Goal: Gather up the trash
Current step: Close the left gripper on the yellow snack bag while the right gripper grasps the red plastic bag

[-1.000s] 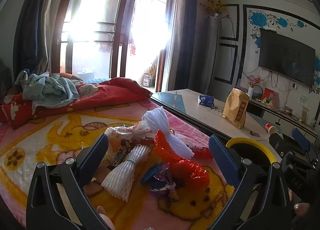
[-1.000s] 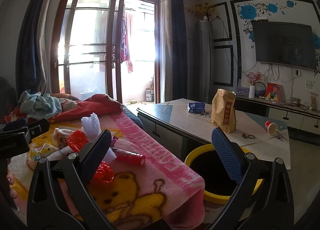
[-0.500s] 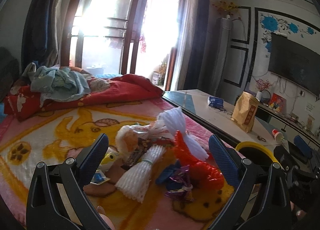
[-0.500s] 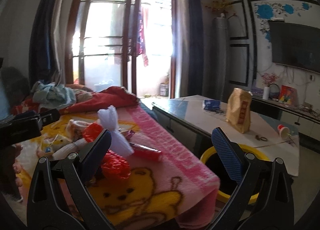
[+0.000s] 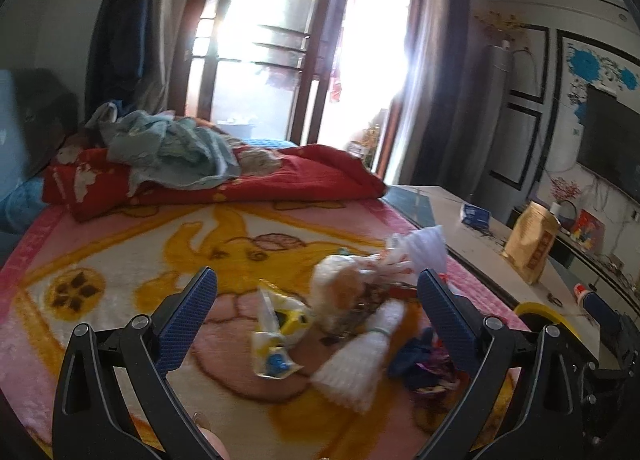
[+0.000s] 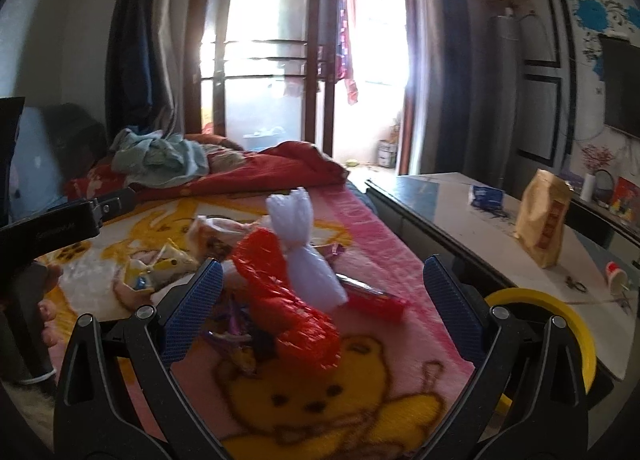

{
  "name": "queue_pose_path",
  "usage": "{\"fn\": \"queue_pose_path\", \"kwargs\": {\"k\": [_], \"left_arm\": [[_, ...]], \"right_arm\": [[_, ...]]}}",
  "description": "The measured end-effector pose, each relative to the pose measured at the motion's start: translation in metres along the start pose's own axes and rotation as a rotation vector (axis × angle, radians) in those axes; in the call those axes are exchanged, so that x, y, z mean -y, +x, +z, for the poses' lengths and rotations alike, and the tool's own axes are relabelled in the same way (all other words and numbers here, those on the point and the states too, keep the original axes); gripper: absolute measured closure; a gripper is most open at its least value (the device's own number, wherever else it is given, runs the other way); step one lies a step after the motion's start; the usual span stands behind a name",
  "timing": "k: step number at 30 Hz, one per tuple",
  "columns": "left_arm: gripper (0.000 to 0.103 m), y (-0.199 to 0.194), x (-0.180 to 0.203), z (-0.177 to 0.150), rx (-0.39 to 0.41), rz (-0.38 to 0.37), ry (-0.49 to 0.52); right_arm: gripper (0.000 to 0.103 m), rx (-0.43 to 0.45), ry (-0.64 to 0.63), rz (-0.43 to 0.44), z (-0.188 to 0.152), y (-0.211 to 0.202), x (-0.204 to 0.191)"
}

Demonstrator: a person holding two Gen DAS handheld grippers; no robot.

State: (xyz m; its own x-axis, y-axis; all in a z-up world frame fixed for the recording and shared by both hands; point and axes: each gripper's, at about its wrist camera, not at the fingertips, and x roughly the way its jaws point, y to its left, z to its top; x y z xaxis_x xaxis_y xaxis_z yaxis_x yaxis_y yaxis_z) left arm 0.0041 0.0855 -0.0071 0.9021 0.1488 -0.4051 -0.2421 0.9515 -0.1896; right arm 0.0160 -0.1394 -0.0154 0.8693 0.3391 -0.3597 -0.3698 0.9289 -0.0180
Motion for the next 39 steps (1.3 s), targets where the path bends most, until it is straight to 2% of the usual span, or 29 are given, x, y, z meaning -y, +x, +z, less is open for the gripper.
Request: {"fn": "queue_pose_path", "kwargs": {"k": [6, 10, 14, 17, 20, 23, 25, 28, 30, 31, 32, 33, 34, 36, 39], "left_arm": [[0.006, 0.014, -0.030, 0.001, -0.067, 0.049, -0.046], [0.006, 0.039, -0.050, -0.003, -0.164, 0.062, -0.064], [0.006, 0.061, -0.064, -0.013, -0.258, -0.020, -0.140], [0.006, 0.074, -0.065, -0.020, -0.308, -0.048, -0.149], [0.007, 0.083, -0.058, -0.029, -0.351, -0.077, -0.152], [0.009, 0.093, -0.057, -0.037, -0.391, -0.085, -0.167], [0.021, 0.097, -0.057, -0.041, -0.414, -0.096, -0.178], [0.028, 0.098, -0.054, -0.047, -0.420, -0.090, -0.160], [0.034, 0.097, -0.054, -0.049, -0.419, -0.099, -0.161], [0.039, 0.097, -0.055, -0.050, -0.421, -0.099, -0.162], [0.043, 0.097, -0.055, -0.050, -0.422, -0.097, -0.159], [0.053, 0.097, -0.055, -0.050, -0.422, -0.095, -0.156], [0.063, 0.097, -0.056, -0.050, -0.424, -0.096, -0.155], [0.073, 0.097, -0.057, -0.050, -0.426, -0.100, -0.159], [0.073, 0.092, -0.058, -0.050, -0.415, -0.111, -0.160]], "right_arm": [[0.011, -0.046, -0.011, 0.027, 0.008, 0.024, -0.004], [0.011, -0.120, -0.004, 0.040, 0.007, 0.043, 0.005], [0.013, -0.200, 0.045, 0.070, -0.003, 0.054, 0.020], [0.019, -0.285, 0.083, 0.123, -0.014, 0.062, 0.028], [0.030, -0.352, 0.106, 0.164, -0.025, 0.071, 0.032], [0.034, -0.389, 0.116, 0.198, -0.030, 0.076, 0.029], [0.035, -0.405, 0.123, 0.230, -0.033, 0.079, 0.025], [0.045, -0.435, 0.134, 0.254, -0.038, 0.083, 0.021], [0.060, -0.445, 0.149, 0.263, -0.042, 0.084, 0.020], [0.064, -0.446, 0.154, 0.266, -0.043, 0.085, 0.020], [0.074, -0.447, 0.156, 0.275, -0.043, 0.085, 0.019], [0.080, -0.446, 0.155, 0.280, -0.043, 0.084, 0.019], [0.081, -0.441, 0.150, 0.281, -0.043, 0.083, 0.018], [0.086, -0.419, 0.141, 0.278, -0.040, 0.079, 0.017], [0.088, -0.387, 0.133, 0.279, -0.035, 0.073, 0.018]]}}
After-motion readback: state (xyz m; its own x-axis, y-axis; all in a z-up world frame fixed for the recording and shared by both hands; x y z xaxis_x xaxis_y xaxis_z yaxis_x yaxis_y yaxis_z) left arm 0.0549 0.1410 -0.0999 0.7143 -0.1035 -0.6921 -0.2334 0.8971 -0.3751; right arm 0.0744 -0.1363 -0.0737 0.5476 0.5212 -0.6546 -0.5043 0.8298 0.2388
